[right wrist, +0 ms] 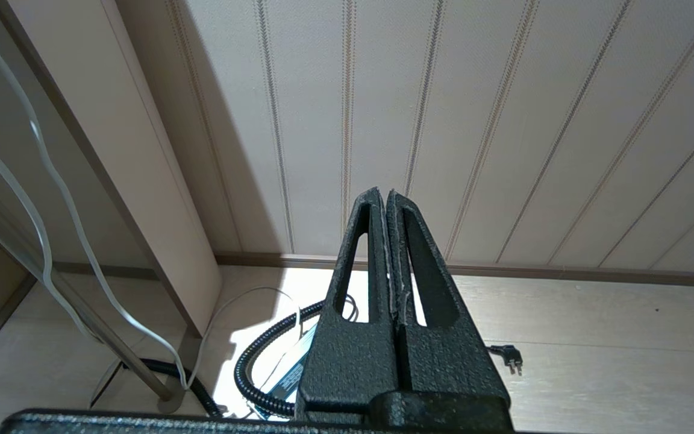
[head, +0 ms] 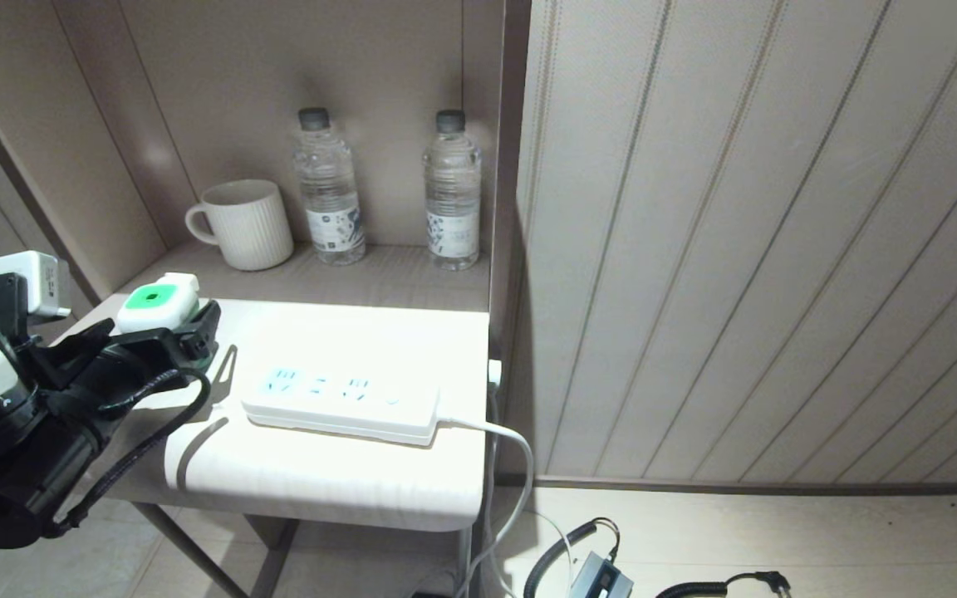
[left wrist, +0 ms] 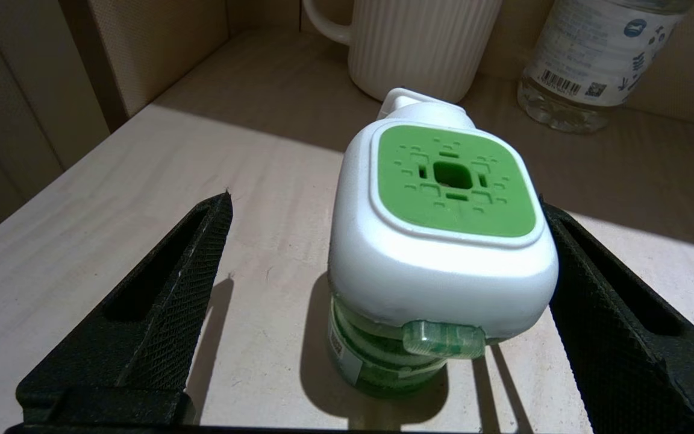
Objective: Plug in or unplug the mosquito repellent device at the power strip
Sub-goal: Pick up the mosquito repellent liquid
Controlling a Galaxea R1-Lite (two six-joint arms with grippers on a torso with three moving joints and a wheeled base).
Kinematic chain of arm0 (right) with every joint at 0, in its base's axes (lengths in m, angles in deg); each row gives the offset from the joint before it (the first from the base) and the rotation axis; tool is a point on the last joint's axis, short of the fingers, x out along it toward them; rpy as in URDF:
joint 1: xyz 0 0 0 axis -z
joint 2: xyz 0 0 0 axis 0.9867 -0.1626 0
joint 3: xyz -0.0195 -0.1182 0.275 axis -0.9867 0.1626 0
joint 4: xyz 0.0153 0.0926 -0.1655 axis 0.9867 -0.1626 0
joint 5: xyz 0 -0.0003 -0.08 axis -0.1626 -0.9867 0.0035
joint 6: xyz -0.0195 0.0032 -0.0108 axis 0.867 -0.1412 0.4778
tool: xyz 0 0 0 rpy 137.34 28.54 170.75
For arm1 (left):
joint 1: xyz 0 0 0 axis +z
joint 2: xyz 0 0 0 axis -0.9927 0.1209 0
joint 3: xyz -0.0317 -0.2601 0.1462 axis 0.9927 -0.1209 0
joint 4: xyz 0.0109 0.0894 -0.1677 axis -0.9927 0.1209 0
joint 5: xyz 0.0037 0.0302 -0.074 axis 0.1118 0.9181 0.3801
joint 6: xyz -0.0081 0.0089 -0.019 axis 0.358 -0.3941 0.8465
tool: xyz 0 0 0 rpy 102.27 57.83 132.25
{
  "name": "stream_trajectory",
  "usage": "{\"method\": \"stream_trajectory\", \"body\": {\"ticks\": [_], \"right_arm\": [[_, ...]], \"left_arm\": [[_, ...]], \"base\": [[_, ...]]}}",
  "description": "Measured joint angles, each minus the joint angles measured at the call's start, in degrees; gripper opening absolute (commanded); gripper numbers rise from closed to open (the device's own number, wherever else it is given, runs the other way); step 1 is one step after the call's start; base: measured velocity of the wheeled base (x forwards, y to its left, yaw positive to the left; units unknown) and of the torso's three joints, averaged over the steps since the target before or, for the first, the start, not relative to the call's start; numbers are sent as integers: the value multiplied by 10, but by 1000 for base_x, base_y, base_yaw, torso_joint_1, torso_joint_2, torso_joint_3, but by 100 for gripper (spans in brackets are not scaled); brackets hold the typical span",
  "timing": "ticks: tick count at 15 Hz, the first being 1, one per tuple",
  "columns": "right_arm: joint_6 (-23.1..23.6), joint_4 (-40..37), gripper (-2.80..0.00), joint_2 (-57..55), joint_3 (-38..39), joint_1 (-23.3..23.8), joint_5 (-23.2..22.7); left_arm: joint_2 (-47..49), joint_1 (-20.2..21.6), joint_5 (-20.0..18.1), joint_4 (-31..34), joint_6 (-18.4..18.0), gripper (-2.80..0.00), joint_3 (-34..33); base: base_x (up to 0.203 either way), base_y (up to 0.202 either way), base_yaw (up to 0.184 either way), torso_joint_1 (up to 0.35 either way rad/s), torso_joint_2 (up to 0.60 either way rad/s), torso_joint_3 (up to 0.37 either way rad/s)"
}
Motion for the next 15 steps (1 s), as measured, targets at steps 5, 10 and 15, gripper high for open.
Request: {"method": "stream_trajectory", "body": {"ticks": [5,10,15], "right_arm": [[0,0,-280,0,0,0,0],[0,0,-280,0,0,0,0],[0,0,-280,0,0,0,0]], "left_arm": [[25,-22,33,2,0,0,24],[34,-24,38,-1,1,0,28],[36,-23,47,-1,1,0,39]], "base": [[0,0,0,0,0,0],[0,0,0,0,0,0],[0,0,0,0,0,0]]}}
